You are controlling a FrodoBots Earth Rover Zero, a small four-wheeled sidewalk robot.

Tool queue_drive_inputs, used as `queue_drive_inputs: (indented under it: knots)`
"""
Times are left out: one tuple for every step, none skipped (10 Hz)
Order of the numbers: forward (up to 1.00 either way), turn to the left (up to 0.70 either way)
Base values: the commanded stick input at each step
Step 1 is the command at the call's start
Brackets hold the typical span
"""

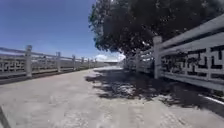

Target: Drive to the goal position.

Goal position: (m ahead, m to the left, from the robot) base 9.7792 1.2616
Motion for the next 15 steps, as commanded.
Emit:
queue_drive_inputs:
  knots:
    - [0.7, 0.0]
    - [0.7, 0.0]
    - [0.7, 0.0]
    - [0.7, 0.0]
    - [0.7, 0.0]
    - [0.7, 0.0]
    - [0.7, 0.0]
    - [0.7, 0.0]
    - [0.7, 0.0]
    - [0.7, 0.0]
    - [0.7, 0.0]
    - [0.7, 0.0]
    - [0.7, 0.0]
    - [0.7, 0.0]
    - [0.7, 0.0]
